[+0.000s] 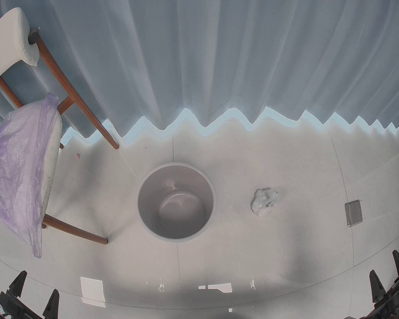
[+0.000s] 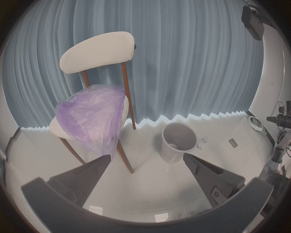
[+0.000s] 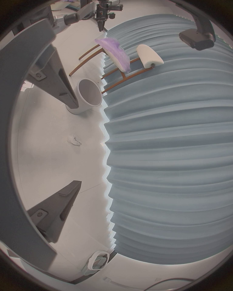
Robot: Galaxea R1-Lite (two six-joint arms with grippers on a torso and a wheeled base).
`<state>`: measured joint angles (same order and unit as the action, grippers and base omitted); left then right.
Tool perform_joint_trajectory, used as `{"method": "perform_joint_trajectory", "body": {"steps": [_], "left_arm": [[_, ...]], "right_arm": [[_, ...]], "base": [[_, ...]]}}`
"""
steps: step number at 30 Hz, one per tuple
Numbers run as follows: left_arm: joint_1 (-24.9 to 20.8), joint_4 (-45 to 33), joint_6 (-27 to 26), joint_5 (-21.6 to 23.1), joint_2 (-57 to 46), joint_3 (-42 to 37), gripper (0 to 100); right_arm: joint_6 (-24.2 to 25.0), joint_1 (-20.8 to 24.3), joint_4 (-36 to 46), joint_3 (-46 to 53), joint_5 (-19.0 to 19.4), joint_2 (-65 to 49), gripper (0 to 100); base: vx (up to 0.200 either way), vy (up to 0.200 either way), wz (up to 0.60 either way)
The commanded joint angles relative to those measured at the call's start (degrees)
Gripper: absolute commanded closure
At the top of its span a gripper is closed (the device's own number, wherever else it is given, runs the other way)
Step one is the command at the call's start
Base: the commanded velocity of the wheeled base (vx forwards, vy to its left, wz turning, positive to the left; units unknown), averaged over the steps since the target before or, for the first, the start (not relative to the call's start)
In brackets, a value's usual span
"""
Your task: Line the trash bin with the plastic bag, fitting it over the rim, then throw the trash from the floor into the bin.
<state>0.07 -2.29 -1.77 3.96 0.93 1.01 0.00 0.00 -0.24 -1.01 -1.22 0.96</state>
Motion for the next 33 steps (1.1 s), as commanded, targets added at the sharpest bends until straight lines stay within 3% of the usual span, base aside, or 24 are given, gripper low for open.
{"method": "perform_joint_trajectory", "body": {"steps": [1,22,23,33], "left_arm": [[0.0,0.0,0.0,0.0,-0.9,-1.0,0],[0.0,0.8,0.4,0.6,-0.9,-1.0,0],[0.4,17.6,0.7,0.6,-0.9,-1.0,0],[0.3,18.2,0.2,1.8,-0.9,-1.0,0]], "right_arm": [[0.0,0.0,0.0,0.9,0.0,-1.0,0],[0.0,0.0,0.0,0.9,0.0,-1.0,0],[0.0,0.0,0.0,0.9,0.0,-1.0,0],[0.0,0.0,0.0,0.9,0.0,-1.0,0]], "base": [[0.000,0.000,0.00],[0.000,0.000,0.00],[0.000,0.000,0.00],[0.000,0.000,0.00]]}}
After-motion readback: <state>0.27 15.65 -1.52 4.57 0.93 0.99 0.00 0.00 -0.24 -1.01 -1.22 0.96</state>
